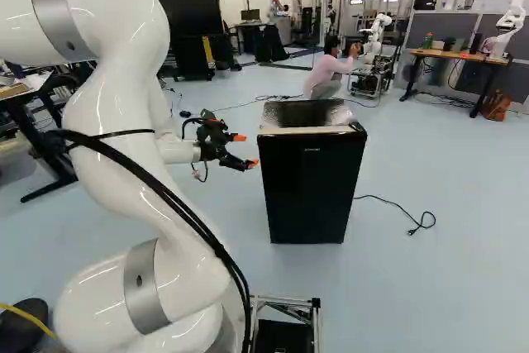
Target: Grab a drink from the fridge
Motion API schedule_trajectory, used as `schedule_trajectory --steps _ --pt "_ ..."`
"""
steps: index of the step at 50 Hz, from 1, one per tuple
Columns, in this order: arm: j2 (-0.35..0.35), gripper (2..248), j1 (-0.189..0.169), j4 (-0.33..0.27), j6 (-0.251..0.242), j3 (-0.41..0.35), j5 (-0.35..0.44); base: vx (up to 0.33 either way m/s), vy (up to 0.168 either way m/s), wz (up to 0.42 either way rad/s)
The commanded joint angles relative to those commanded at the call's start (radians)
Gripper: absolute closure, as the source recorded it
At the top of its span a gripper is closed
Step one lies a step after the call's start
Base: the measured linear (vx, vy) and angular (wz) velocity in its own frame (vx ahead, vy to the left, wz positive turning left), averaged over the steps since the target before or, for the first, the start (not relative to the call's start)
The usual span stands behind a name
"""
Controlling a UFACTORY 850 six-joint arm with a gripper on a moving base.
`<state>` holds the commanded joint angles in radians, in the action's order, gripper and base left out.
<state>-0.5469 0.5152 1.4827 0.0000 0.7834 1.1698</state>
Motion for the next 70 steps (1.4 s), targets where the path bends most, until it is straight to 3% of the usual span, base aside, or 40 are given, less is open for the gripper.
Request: schedule_trajectory --steps 46,61,70 --pt "-0.002 3 -0.053 0.000 0.000 0.004 0.003 0.000 0.000 0.000" --pt "-0.003 3 -0.054 0.000 -0.112 0.004 0.003 0.000 0.000 0.000" --pt "-0.003 3 -0.054 0.000 -0.133 0.004 0.003 0.000 0.000 0.000"
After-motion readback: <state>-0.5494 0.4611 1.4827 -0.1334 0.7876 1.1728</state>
